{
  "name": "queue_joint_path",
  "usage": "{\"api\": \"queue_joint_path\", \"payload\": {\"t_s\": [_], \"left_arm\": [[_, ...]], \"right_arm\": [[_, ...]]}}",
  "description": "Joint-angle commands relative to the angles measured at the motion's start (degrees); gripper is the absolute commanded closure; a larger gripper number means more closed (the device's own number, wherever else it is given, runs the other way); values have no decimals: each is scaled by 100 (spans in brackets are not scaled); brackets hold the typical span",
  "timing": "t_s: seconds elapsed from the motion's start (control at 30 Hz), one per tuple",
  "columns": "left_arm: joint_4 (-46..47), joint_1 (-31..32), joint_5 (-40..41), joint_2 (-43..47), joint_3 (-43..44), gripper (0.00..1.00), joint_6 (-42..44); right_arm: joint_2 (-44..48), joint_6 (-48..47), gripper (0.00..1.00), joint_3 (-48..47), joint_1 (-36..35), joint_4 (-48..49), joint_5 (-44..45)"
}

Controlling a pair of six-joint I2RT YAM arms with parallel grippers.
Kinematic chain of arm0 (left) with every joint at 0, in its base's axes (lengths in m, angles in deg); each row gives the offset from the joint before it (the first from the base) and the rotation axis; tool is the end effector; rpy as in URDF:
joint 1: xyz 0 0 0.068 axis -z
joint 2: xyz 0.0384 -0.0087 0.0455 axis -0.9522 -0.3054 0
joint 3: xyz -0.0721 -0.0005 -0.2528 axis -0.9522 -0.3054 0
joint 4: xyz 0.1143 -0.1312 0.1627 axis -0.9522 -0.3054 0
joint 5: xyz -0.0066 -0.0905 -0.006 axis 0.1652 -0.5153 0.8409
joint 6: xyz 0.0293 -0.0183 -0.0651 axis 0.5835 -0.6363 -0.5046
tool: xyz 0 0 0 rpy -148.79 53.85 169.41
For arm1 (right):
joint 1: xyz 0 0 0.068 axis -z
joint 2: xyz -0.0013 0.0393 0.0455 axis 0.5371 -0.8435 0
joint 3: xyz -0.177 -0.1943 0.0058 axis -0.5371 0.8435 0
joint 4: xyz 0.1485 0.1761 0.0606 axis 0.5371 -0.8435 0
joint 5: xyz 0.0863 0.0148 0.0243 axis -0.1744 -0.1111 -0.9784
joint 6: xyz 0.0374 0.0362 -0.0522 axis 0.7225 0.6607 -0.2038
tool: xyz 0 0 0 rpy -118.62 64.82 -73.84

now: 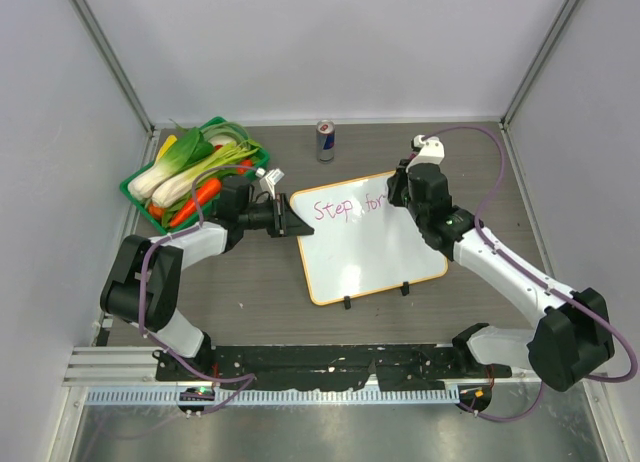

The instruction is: Write a sentence on the whiteboard

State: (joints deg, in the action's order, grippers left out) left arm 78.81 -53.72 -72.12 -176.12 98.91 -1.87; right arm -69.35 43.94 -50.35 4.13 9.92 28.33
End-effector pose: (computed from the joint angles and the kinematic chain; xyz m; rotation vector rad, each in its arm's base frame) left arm 0.2836 -0.1453 0.1889 0.2518 2.2330 -1.4776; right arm 0.2620 0.1191 0.2911 0.0662 1.9242 0.2466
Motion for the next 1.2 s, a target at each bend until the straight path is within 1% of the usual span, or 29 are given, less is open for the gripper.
{"api": "queue_joint_path", "payload": {"t_s": [0.0,0.37,0.5,0.87,1.17], "left_arm": [[-577,224,611,-69,-176,100,591],[-595,242,603,-69,-167,100,608],[-604,250,620,-60,-176,100,608],[-595,250,603,-69,-167,100,609],[-612,259,620,-16,-184,100,617]], "right_arm": [[78,-74,98,66,41,130,127],[412,49,99,417,41,-99,-22],[438,93,99,479,32,-99,57],[78,-57,99,-74,67,59,365],[-19,-74,99,-136,67,42,356]]}}
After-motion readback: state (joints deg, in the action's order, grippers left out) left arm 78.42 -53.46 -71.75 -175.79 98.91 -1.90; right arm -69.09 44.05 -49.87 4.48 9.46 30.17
